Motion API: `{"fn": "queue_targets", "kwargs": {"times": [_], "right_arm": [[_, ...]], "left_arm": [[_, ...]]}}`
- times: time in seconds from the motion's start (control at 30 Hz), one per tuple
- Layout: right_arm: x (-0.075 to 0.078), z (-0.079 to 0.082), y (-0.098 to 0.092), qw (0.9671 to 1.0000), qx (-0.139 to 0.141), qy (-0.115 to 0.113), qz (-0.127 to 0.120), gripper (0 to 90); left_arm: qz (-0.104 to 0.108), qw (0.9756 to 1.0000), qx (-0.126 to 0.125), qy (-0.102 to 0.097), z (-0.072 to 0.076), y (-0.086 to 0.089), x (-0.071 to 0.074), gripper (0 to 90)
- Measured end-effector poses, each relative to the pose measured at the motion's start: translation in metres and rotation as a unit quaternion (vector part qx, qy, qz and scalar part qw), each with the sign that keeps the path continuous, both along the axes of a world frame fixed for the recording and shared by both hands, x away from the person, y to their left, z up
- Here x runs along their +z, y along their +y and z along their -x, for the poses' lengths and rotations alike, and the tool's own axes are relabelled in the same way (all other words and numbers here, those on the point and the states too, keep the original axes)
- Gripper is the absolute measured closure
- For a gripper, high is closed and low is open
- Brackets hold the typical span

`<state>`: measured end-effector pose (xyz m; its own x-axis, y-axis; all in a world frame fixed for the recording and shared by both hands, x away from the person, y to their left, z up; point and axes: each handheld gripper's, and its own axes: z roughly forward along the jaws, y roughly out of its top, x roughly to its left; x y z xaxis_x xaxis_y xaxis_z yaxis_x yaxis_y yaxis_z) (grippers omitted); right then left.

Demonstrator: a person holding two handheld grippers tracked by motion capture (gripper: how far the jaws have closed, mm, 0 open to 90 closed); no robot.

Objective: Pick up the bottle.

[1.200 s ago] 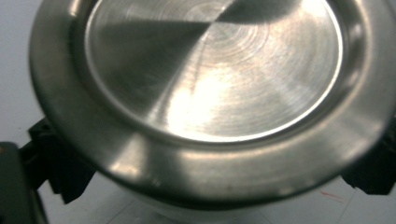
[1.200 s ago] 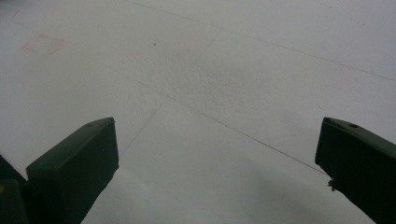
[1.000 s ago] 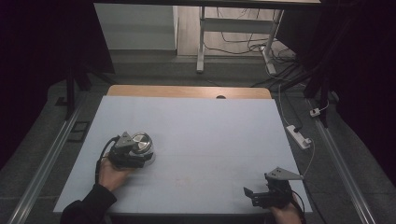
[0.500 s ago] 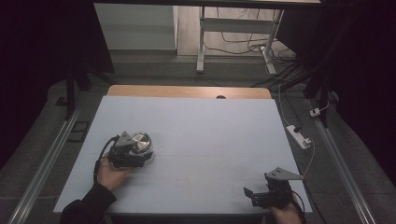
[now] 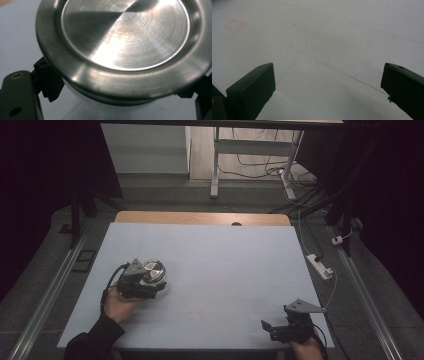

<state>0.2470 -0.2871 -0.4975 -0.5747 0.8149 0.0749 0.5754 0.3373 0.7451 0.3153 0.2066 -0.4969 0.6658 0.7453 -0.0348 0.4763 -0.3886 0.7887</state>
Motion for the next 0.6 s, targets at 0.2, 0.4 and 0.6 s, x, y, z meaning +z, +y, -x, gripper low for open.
{"fn": "queue_targets", "kwargs": {"times": [0.2,0.4,0.6], "right_arm": [[0.0,0.0,-0.001,1.0,-0.002,0.0,-0.005,0.0],[0.0,0.0,-0.001,1.0,-0.001,-0.001,-0.006,0.0],[0.0,0.0,0.0,1.0,-0.001,-0.002,-0.005,0.0]], "left_arm": [[-0.002,0.9997,-0.025,0.001,-0.002,-0.01,0.01,15.2],[-0.007,0.9989,-0.046,-0.005,-0.005,-0.025,0.022,15.2],[-0.017,0.9973,-0.071,-0.008,-0.008,-0.044,0.03,15.2]]}}
